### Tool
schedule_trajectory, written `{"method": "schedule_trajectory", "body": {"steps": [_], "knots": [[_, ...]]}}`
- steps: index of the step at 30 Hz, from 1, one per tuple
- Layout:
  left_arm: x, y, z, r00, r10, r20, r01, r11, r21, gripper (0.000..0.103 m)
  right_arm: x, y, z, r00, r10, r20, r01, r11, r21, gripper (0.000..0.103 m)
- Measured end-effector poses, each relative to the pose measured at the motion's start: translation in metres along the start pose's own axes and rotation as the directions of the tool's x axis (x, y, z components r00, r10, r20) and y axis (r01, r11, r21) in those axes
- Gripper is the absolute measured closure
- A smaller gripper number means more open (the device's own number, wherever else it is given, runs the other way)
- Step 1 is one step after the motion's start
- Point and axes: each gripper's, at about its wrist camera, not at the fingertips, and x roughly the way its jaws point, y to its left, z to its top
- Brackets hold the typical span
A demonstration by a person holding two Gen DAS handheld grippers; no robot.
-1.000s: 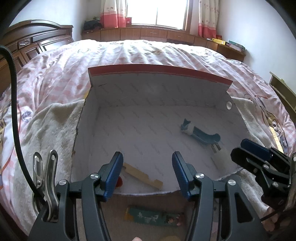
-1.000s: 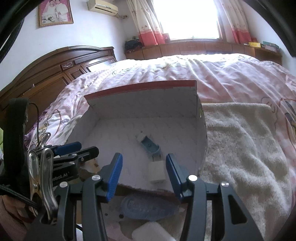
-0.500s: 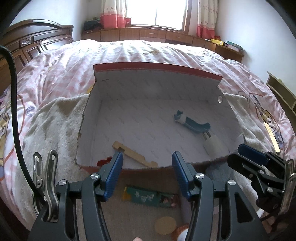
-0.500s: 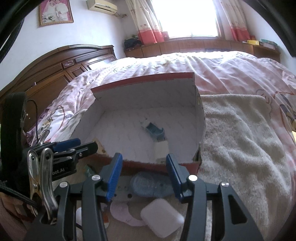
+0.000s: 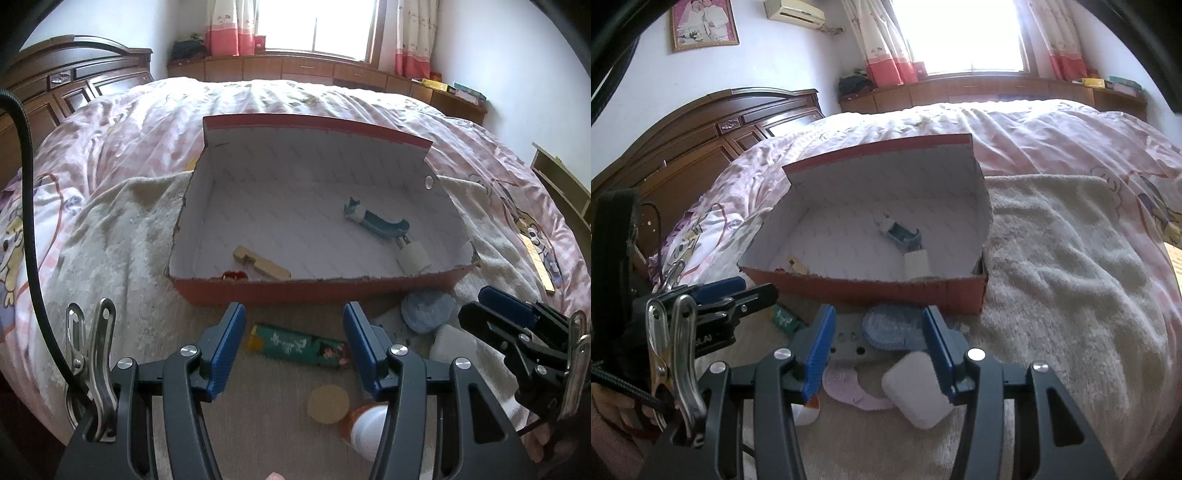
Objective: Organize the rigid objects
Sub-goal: 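Withdraw both open grippers from the box toward the remaining objects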
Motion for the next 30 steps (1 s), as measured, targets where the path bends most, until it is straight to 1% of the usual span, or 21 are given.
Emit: {"method": "schedule_trajectory", "body": {"steps": [2,8,16,23,30], "knots": [[0.000,0.000,0.000,1.000,0.000,0.000,0.000,1.000,0.000,0.047,-0.003,0.001,-0.004,1.000,0.000,-0.002,0.000,1.000,-0.001,0.051],[-0.012,0.001,-0.020,1.000,-0.002,-0.005,0.002,1.000,-0.003,0.047,-0.010,0.004,-0.018,1.000,-0.007,-0.019,0.006,1.000,-0.013,0.051],[-0.019,0.005,-0.038,0.999,-0.022,-0.032,0.021,1.000,-0.020,0.047,-0.015,0.000,-0.038,0.998,-0.020,-0.055,0.019,1.000,-0.008,0.051],[-0.025,0.003,-0.050,0.998,-0.035,-0.044,0.034,0.999,-0.014,0.047,-0.016,-0.002,-0.056,0.996,-0.027,-0.091,0.026,1.000,-0.006,0.051],[-0.025,-0.001,-0.067,0.996,-0.055,-0.075,0.055,0.999,-0.004,0.047,-0.017,-0.005,-0.070,0.992,-0.039,-0.117,0.039,0.999,0.001,0.051]]}}
